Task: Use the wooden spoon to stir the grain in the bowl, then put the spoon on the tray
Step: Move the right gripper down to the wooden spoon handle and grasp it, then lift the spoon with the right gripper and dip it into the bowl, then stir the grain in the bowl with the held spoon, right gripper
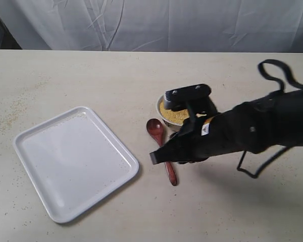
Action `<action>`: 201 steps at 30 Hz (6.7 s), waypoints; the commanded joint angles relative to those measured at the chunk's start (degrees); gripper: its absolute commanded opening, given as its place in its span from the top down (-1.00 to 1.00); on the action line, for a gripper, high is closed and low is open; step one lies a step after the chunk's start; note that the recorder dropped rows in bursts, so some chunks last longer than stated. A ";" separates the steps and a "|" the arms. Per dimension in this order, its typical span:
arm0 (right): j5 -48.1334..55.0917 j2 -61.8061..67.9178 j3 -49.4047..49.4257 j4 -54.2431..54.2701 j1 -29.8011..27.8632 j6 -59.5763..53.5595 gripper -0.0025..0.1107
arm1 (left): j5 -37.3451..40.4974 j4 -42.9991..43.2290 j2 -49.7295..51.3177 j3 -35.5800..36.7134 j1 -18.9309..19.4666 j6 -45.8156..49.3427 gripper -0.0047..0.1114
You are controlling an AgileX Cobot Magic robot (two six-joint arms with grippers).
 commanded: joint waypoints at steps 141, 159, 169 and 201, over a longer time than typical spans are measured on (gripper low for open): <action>42.53 17.08 -24.61 -67.15 1.83 6.98 0.97 | 0.00 -0.13 -0.28 0.28 -0.26 -0.25 0.91; 48.82 12.51 -24.61 -68.20 5.14 5.40 0.97 | 0.00 -0.13 -0.28 0.28 -0.26 -0.25 0.91; 55.36 8.93 -24.61 -70.73 5.14 4.15 0.97 | 0.00 -0.13 -0.28 0.28 -0.26 -0.25 0.91; 48.99 16.39 -24.50 -64.35 4.54 5.75 0.97 | 0.00 -0.13 -0.28 0.28 -0.26 -0.25 0.91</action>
